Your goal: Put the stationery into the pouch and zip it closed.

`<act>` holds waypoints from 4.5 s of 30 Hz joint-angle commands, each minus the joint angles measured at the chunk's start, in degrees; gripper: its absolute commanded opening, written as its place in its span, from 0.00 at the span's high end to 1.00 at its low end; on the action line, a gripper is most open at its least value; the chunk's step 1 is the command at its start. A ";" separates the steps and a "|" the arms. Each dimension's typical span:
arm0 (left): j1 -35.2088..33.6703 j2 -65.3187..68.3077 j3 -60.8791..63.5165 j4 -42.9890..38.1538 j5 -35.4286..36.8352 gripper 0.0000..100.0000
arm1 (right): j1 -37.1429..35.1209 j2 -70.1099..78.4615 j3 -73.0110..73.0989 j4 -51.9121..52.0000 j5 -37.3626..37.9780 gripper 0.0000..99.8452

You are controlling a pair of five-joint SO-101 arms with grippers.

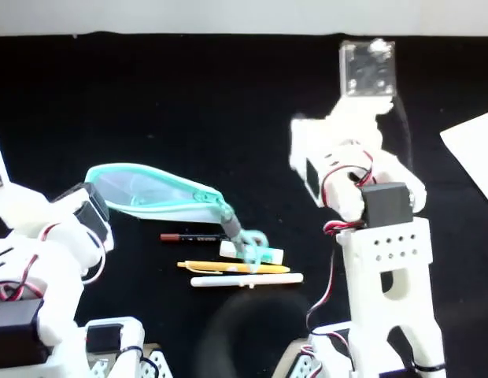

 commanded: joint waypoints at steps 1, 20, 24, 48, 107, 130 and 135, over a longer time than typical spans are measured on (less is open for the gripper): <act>0.66 0.48 -0.48 -1.23 1.85 0.99 | 0.84 -0.48 8.04 2.51 14.51 0.78; 0.75 7.08 -2.77 -10.90 6.24 0.99 | 0.92 -1.10 33.10 2.86 37.63 0.78; 0.66 13.05 -5.23 -13.89 6.33 0.99 | 0.92 -1.10 34.68 2.86 37.45 0.78; -8.66 15.08 -16.57 -6.86 6.51 0.99 | 1.10 -1.10 35.03 1.27 35.52 0.78; -3.12 15.60 -17.01 8.79 5.98 0.99 | 1.10 -1.10 38.20 -3.30 31.47 0.78; -7.87 15.69 8.84 -6.24 4.48 0.99 | -22.90 -0.66 35.47 -8.57 8.18 0.77; -7.96 15.69 10.42 -6.15 1.85 0.99 | -27.91 -0.48 41.54 -13.93 16.62 0.77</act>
